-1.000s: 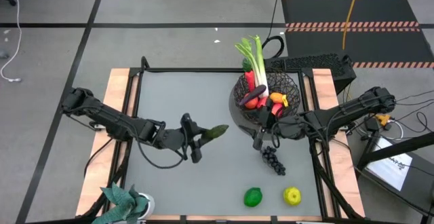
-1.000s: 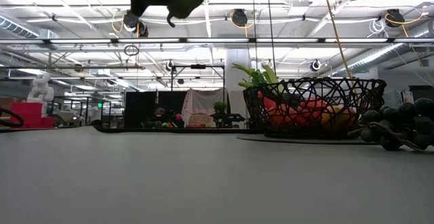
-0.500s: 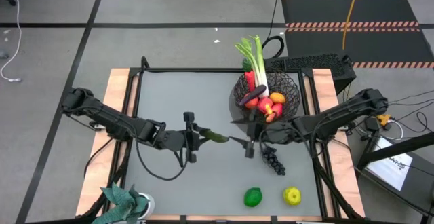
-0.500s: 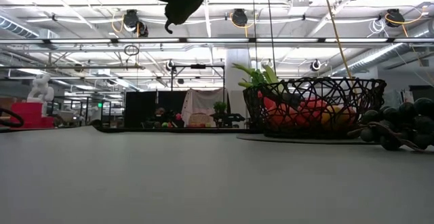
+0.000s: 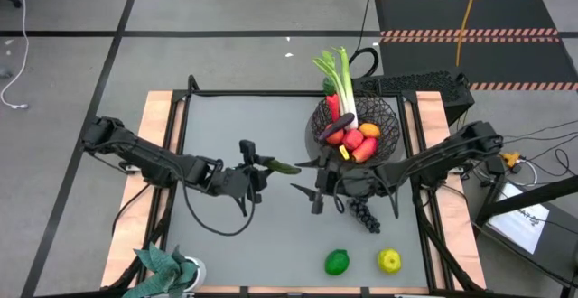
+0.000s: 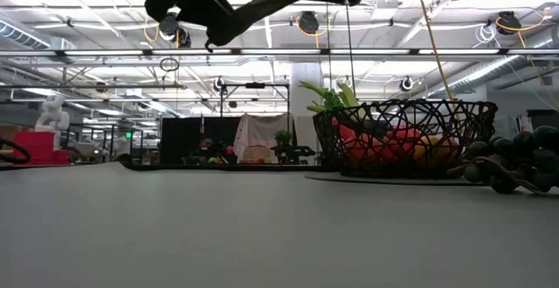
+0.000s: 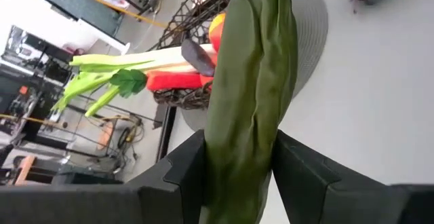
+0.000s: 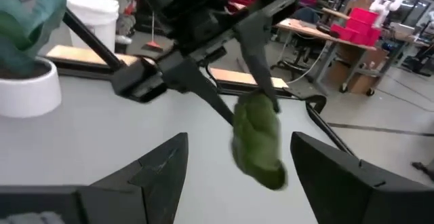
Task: Build produce basket
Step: Put the chili pepper into the black wire basket
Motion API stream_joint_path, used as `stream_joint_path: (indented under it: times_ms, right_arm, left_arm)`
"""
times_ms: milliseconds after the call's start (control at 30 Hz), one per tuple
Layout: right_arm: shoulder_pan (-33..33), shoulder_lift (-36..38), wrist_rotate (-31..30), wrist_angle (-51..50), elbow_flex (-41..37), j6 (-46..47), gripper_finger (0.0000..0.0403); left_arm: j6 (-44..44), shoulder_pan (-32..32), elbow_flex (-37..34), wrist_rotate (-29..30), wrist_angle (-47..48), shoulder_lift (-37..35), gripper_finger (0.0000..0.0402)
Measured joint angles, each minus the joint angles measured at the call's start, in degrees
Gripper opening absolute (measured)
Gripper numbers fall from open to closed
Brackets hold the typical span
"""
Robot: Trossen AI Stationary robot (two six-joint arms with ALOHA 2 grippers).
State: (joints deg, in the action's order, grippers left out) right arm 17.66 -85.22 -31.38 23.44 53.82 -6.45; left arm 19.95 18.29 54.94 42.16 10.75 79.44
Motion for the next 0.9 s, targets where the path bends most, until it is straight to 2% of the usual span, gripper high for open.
stream_joint_path:
  times_ms: [267, 400, 533, 800, 900]
  right_arm:
    - [-2.52, -1.07, 0.15, 2.46, -0.02, 8.59, 0.0252]
    - [-3.71, -1.09, 5.03, 1.95, -0.02, 12.63, 0.0231]
    - [-4.54, -1.09, 8.89, 1.50, -0.02, 14.96, 0.0191]
    - [-4.54, -1.09, 8.99, 1.91, -0.02, 13.95, 0.0070]
    - [-4.53, -1.09, 9.08, 1.91, -0.02, 13.28, 0.0043]
  left_arm:
    - [2.77, -0.34, 0.00, 0.01, -0.34, 0.02, 0.0152]
    - [4.12, -0.32, 0.00, -0.03, -1.76, 0.07, 0.0152]
    - [4.39, -0.31, 0.00, -0.10, -3.24, 0.07, 0.0152]
    - [6.55, 0.68, 0.00, -0.09, -4.07, 0.07, 0.0152]
    - [6.55, 1.05, -0.02, -0.27, -4.08, 0.07, 0.0156]
